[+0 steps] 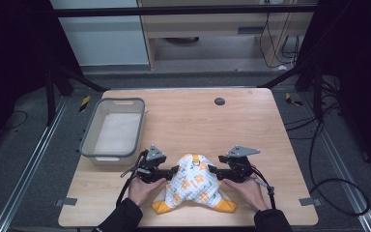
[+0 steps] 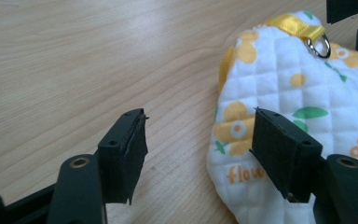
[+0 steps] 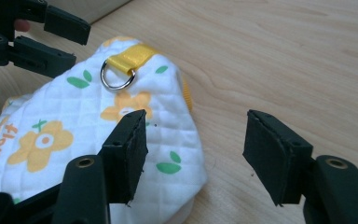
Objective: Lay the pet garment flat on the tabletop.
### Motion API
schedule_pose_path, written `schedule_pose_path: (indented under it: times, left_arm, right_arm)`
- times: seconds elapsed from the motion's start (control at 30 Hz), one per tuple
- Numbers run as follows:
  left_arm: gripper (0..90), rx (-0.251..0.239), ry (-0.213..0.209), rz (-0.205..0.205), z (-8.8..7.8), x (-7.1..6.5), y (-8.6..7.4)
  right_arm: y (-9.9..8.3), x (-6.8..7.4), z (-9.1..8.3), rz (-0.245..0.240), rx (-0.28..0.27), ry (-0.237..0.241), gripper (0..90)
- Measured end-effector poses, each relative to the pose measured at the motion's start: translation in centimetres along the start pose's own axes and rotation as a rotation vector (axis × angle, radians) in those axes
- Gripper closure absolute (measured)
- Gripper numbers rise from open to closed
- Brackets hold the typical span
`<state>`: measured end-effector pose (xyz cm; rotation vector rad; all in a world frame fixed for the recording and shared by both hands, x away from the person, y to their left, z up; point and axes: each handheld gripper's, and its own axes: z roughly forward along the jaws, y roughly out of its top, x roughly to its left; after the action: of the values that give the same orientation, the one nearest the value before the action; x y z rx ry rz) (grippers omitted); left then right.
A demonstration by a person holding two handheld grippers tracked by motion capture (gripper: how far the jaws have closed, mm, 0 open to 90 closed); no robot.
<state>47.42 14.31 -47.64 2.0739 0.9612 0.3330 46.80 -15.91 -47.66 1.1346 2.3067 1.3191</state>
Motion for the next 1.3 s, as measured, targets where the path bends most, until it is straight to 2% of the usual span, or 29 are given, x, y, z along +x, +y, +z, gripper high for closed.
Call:
schedule_pose_path:
  times: [0.17,0.27,0.43,0.57,0.73,0.9,1.17,1.3]
  left_arm:
    - [39.5,0.019,-0.01,0.017,0.6,-0.4,-0.3]
    - [45.2,0.027,-0.024,0.008,0.9,-0.5,-0.6]
    - [54.3,0.038,-0.05,-0.013,1.4,-0.7,-0.8]
    - [64.5,0.049,-0.07,-0.026,1.7,-0.9,-1.0]
    - [74.9,0.064,-0.054,-0.003,1.8,-1.3,-1.0]
    - [84.1,0.068,-0.059,-0.004,1.7,-1.3,-0.9]
    - [87.6,0.018,-0.057,-0.006,0.1,-1.1,-0.3]
    - [87.7,-0.037,-0.059,-0.006,-1.5,-1.1,0.4]
  right_arm:
    - [-0.4,0.2,0.8,-0.004,0.036,0.022,42.5]
    - [-0.5,0.3,1.2,-0.015,0.049,0.035,45.8]
    - [-0.6,0.5,1.4,-0.005,0.07,0.067,56.8]
    - [-0.6,0.7,1.6,-0.004,0.076,0.071,64.9]
    - [-0.6,0.6,1.7,0.012,0.086,0.061,79.0]
    - [-0.6,0.7,1.6,0.006,0.085,0.059,85.4]
    - [-0.1,0.6,0.3,0.018,0.047,0.053,87.4]
    - [0.2,0.7,-1.0,0.012,0.007,0.041,87.6]
